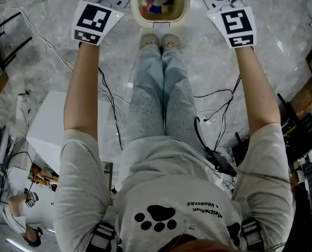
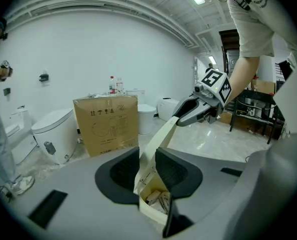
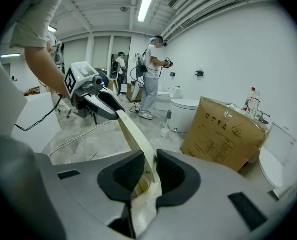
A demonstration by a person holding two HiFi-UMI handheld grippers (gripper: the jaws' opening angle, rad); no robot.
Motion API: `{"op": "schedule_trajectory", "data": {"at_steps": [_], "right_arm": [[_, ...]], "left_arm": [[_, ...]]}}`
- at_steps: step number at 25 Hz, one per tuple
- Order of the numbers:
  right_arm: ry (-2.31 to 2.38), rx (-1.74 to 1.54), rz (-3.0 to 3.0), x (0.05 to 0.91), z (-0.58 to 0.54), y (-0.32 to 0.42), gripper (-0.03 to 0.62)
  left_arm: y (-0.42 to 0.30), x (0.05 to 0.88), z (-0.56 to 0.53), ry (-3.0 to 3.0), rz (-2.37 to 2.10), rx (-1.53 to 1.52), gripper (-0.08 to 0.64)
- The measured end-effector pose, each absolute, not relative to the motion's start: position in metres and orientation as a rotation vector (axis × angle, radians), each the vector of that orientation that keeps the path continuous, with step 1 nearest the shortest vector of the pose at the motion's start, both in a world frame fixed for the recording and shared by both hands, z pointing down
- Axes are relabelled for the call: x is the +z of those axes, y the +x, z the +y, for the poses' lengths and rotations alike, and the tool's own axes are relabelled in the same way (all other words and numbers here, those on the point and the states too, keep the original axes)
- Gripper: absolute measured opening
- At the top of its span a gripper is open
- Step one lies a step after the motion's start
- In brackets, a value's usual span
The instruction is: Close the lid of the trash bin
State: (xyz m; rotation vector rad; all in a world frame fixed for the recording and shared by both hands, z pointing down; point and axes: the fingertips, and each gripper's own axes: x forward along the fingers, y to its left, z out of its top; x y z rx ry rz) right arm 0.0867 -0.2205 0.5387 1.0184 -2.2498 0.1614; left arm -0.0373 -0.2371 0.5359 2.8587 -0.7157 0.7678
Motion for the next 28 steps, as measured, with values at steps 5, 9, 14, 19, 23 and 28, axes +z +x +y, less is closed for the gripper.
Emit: {"op": "schedule_trajectory", "data": {"at_steps": [5, 9, 14, 19, 23, 28], "right_arm": [[0.989, 0.137, -2.228, 0.543, -0.197, 0.083, 0.092], [0.973, 0.125, -2.212, 0.550, -0.183, 0.080, 0.095], [0.965, 0.124, -2.206, 0.555, -0.172, 0.079, 0.098], [0.946, 0.116, -2.202, 0.562, -0.164, 0.079, 0.101], [0.929, 0.108, -2.196, 0.564, -0.156, 0.078, 0.103], [0.903, 0.090, -2.181, 0.572, -0.147, 0.076, 0.106]], "left_arm": [[-0.041, 0.541, -0.213, 2.863, -0.699, 0.796, 0.106], [-0.045, 0.547, -0.200, 2.856, -0.699, 0.818, 0.115], [-0.046, 0.552, -0.190, 2.844, -0.714, 0.828, 0.123], [-0.047, 0.559, -0.182, 2.831, -0.723, 0.847, 0.126], [-0.048, 0.562, -0.174, 2.828, -0.714, 0.869, 0.127], [-0.050, 0.569, -0.165, 2.831, -0.691, 0.908, 0.130]]}}
